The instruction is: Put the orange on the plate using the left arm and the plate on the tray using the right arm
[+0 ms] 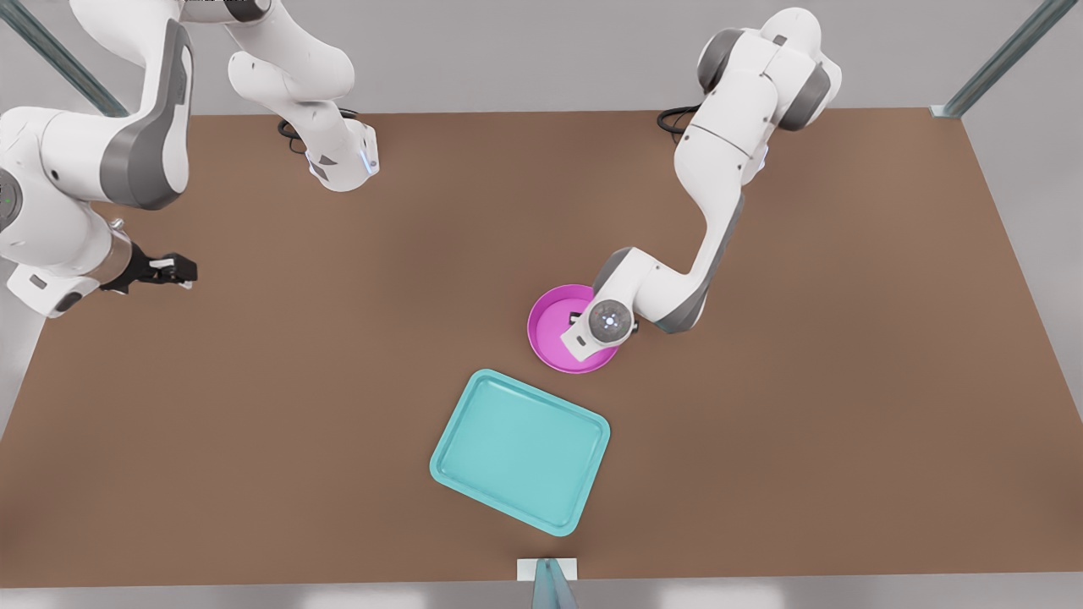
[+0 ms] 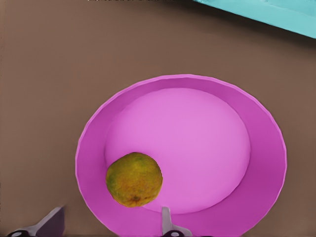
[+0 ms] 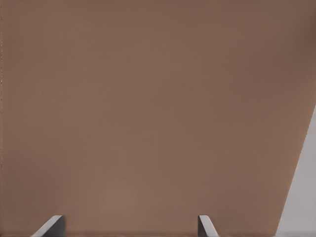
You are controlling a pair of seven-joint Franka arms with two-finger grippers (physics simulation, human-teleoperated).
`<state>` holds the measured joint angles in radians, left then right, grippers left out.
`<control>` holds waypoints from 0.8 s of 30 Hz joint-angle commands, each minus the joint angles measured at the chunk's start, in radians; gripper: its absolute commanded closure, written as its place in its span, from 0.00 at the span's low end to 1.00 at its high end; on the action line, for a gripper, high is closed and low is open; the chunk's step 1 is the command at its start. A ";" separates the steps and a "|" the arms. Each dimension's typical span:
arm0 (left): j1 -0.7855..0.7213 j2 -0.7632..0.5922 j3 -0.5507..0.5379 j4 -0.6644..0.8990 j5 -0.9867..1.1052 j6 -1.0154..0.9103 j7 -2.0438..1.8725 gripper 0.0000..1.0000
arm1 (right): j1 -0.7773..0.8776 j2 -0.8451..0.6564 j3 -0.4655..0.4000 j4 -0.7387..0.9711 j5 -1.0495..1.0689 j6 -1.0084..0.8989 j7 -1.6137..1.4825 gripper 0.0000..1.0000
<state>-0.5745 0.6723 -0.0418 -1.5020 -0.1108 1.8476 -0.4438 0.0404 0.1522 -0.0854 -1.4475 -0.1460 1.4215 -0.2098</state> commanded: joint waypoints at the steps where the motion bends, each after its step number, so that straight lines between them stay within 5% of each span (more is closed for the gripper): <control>1: 0.016 -0.062 0.039 0.012 -0.009 -0.137 -0.251 0.00 | 0.030 0.030 0.001 -0.001 0.097 0.037 0.006 0.00; 3: 0.042 -0.168 0.308 0.164 -0.013 -0.470 0.083 0.00 | 0.145 0.122 0.006 0.001 0.250 0.111 0.132 0.00; 5: 0.045 -0.221 0.548 0.242 -0.041 -0.564 0.452 0.00 | 0.326 0.254 0.009 -0.002 0.368 0.266 0.461 0.00; 6: 0.077 -0.252 0.565 0.276 -0.035 -0.579 0.516 0.00 | 0.386 0.312 0.009 -0.010 0.463 0.348 0.533 0.00; 8: 0.371 -0.348 0.122 0.267 0.214 -0.570 0.505 0.00 | 0.505 0.398 0.009 -0.030 0.536 0.551 0.650 0.00; 9: 0.513 -0.486 0.028 0.133 0.192 -0.451 0.514 0.00 | 0.576 0.445 0.009 -0.028 0.560 0.645 0.678 0.00; 14: 0.502 -0.450 0.025 0.213 0.180 -0.473 0.456 0.00 | 0.684 0.547 0.009 -0.025 0.651 0.824 0.687 0.00; 24: 0.496 -0.428 0.028 0.252 0.157 -0.469 0.456 0.00 | 0.690 0.613 0.026 -0.042 0.648 0.823 0.630 0.00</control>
<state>-0.0757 0.2424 -0.0142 -1.2605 0.0435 1.3842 -0.1238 0.7327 0.7587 -0.0645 -1.4917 0.4967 2.1957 0.2393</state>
